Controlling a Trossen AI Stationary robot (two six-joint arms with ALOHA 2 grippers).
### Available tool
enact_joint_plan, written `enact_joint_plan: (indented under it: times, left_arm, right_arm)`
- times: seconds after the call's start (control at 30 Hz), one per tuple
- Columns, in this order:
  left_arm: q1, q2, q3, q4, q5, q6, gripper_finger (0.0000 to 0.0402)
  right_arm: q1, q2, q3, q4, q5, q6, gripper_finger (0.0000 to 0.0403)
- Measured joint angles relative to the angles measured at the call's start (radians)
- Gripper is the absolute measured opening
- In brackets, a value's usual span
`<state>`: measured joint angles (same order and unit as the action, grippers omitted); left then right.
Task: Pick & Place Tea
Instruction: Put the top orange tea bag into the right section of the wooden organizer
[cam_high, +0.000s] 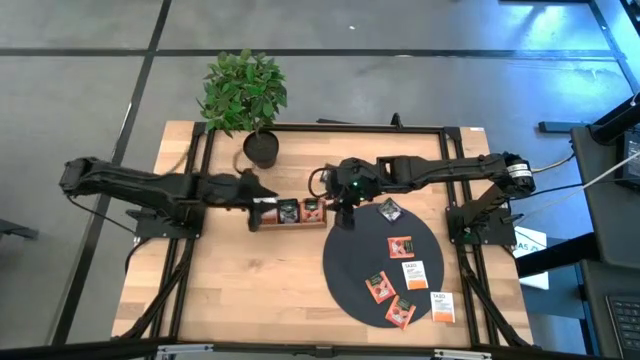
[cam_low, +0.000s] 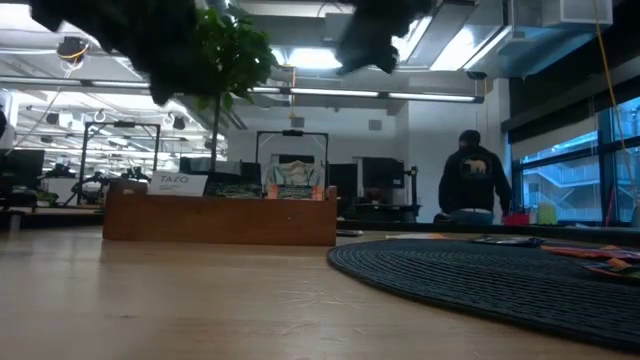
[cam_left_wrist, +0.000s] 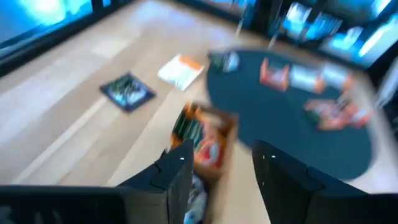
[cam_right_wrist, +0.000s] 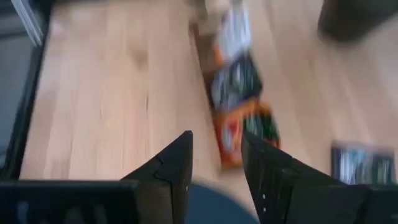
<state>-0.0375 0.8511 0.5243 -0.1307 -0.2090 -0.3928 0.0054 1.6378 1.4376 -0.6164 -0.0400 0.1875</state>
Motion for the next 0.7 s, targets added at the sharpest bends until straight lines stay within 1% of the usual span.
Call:
enact_joint_plan:
  times: [0.13, 0.2, 0.3, 0.37, 0.5, 0.7]
  left_arm:
    - [-0.002, -0.161, 0.000, -0.002, 0.021, -0.103, 0.0161]
    - [-0.002, -0.223, 0.000, -0.001, 0.025, -0.131, 0.0163]
    - [-0.002, -0.300, 0.000, 0.000, 0.025, -0.190, 0.0164]
    - [-0.002, -0.340, 0.000, 0.000, 0.025, -0.232, 0.0163]
    - [-0.002, -0.389, 0.000, -0.001, 0.025, -0.249, 0.0161]
    - [-0.002, -0.412, 0.000, -0.001, 0.025, -0.249, 0.0161]
  right_arm:
    - [-0.006, -0.010, -0.003, -0.179, -0.059, 0.043, 0.0139]
    - [-0.013, -0.037, -0.030, -0.211, -0.063, 0.047, 0.0139]
    - [-0.028, -0.133, -0.121, -0.168, -0.068, 0.075, 0.0139]
    - [-0.037, -0.210, -0.202, -0.094, -0.066, 0.095, 0.0139]
    - [-0.052, -0.353, -0.353, 0.018, -0.060, 0.150, 0.0139]
    - [-0.093, -0.476, -0.519, 0.022, -0.058, 0.315, 0.0139]
